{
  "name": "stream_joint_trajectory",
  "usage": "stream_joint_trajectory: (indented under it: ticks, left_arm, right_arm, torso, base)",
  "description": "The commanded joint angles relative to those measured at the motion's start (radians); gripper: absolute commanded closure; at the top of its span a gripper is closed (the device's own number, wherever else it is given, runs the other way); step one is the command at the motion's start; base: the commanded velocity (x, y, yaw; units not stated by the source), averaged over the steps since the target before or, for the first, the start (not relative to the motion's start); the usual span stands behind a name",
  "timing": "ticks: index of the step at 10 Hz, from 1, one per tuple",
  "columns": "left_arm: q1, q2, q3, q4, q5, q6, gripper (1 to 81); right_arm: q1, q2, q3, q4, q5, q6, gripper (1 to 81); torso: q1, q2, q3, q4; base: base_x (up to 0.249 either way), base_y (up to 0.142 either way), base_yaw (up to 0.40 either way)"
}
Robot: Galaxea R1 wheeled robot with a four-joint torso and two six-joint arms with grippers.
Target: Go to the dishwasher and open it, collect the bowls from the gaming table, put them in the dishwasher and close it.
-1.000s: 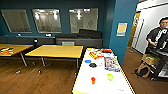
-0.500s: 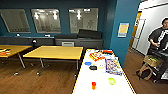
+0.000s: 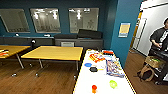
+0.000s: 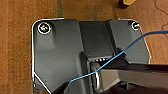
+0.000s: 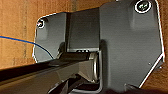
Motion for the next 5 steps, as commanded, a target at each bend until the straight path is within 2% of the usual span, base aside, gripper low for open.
stream_joint_trajectory:
  ticks: [1,3,5]
  left_arm:
    - [-0.020,0.000,0.007,0.005,0.057,0.003,1.0]
    - [-0.015,-0.013,0.037,0.004,0.049,0.003,1.0]
    - [-0.012,-0.045,0.095,0.004,0.046,0.001,1.0]
  right_arm:
    - [0.030,-0.012,0.022,0.004,-0.047,0.006,1.0]
    - [0.030,-0.067,0.118,0.004,-0.033,0.007,1.0]
    - [0.027,-0.200,0.322,0.010,0.033,0.012,1.0]
  torso:
    - [0.000,0.000,0.000,0.000]
    - [-0.001,0.000,0.000,0.000]
    - [-0.001,0.000,0.000,0.000]
  base:
    - [0.000,0.000,0.000]
    - [0.000,0.000,0.000]
    - [0.000,0.000,0.000]
